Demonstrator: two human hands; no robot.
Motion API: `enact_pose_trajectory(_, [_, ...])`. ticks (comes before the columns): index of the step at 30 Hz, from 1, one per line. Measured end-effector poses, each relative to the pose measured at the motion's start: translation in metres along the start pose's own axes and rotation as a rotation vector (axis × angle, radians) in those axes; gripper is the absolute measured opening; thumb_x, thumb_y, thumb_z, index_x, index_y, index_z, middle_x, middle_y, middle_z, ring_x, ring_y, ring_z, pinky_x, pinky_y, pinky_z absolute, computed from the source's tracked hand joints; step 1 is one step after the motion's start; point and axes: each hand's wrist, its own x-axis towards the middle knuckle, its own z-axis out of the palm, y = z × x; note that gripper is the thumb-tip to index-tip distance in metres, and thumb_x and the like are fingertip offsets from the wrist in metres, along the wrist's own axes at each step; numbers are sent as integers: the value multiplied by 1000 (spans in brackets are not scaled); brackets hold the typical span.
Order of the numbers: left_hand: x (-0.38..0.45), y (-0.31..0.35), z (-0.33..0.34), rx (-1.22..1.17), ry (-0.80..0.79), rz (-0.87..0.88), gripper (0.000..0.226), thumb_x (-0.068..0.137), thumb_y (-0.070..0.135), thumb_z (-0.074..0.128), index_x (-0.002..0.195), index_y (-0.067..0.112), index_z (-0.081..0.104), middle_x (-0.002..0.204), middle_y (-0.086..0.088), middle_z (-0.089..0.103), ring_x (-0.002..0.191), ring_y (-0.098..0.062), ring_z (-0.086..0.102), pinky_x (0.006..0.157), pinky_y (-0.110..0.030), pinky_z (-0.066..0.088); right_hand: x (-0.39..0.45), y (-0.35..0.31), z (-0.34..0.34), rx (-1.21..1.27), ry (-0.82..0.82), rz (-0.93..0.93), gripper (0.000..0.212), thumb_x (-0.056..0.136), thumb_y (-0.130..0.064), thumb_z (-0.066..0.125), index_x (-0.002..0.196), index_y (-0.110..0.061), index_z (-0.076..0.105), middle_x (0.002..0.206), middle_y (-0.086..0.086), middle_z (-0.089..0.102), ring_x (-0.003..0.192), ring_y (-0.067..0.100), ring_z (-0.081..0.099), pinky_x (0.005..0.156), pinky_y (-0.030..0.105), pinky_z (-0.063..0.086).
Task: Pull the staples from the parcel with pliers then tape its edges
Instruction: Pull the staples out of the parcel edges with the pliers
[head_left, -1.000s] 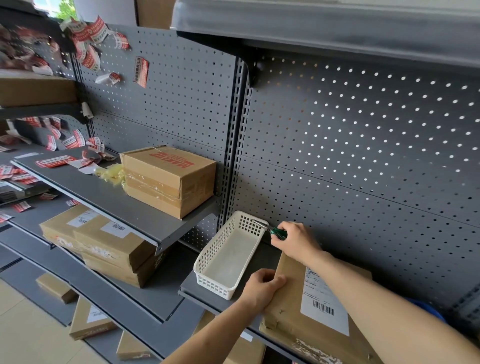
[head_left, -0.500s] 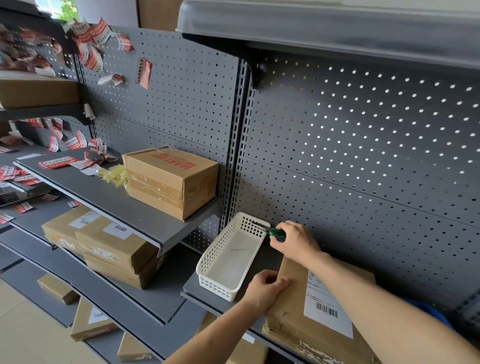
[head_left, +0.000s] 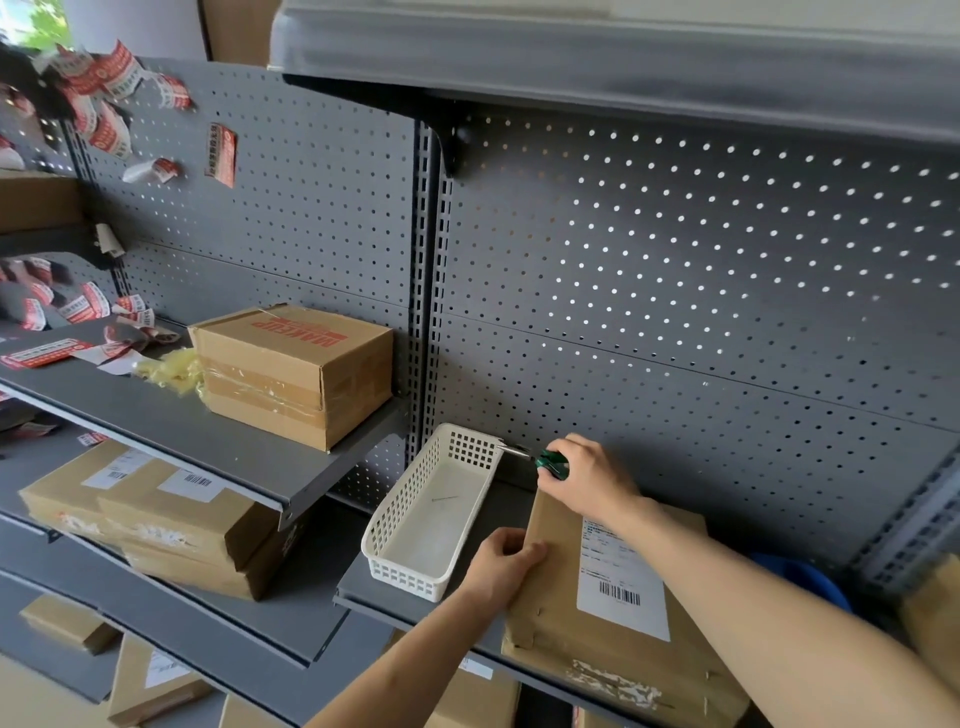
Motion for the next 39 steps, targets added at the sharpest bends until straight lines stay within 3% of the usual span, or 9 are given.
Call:
enact_pose_trajectory(4, [-1,6,1,17,-10,-16,45,89,42,72,127,22,59,115,1,70,101,-16,71,92,-36,60,-12,12,-10,-25,31,18,40,95,-45,66,124,-17,68,112,-2,63,91,13,55,71,26,44])
enact_pose_trajectory(8, [1,11,5,37,-10,-31,43,93,36,68,130,18,56,116,-2,68,101,-19,70,92,-39,60,-28,28,-19,-19,23,57,44,93,-48,65,125,-18,67,112,-2,62,99,20,62,79,38,58])
enact_pose_trajectory(14, [7,12,8,105,-17,-43,44,96,35,61,136,19,51,115,-5,68,101,-22,69,92,-41,59,-51,53,-30,-12,35,135,52,87,-55,58,123,-19,68,108,-6,60,101,21,61,85,45,58])
enact_pose_trajectory(20, [12,24,15,144,-6,-77,42,99,30,52,140,18,48,109,-6,66,97,-24,67,85,-39,58,-78,74,-49,-43,43,181,43,94,-48,64,124,-18,67,111,-6,60,99,16,59,81,32,55])
enact_pose_trajectory(25, [25,27,15,163,-29,-129,62,89,42,66,143,21,43,120,-9,65,101,-28,68,92,-49,59,-100,92,-61,-87,68,256,50,89,-60,52,121,-24,68,107,-9,60,100,18,61,83,41,58])
enact_pose_trajectory(28, [38,24,12,206,-32,-131,100,58,70,78,141,25,43,119,-6,67,102,-28,71,91,-50,60,-115,100,-70,-155,120,306,43,93,-54,57,123,-25,67,111,-9,63,94,16,61,75,33,54])
enact_pose_trajectory(30, [45,23,12,235,-28,-113,113,47,76,79,140,23,43,120,-6,67,102,-27,71,91,-49,60,-124,107,-73,-179,121,344,43,94,-54,57,126,-25,67,115,-9,64,97,16,62,71,30,48])
enact_pose_trajectory(36, [41,30,21,342,-22,-90,98,68,64,83,142,16,41,123,-8,64,101,-27,69,91,-48,60,-143,127,-78,-192,119,418,44,94,-55,57,126,-26,66,116,-10,63,100,17,63,70,31,48])
enact_pose_trajectory(39, [45,26,21,381,-11,-81,111,56,73,82,143,18,40,127,-9,60,102,-26,68,90,-48,60,-149,134,-78,-221,129,451,41,94,-56,56,119,-26,68,113,-7,65,98,19,64,73,33,55])
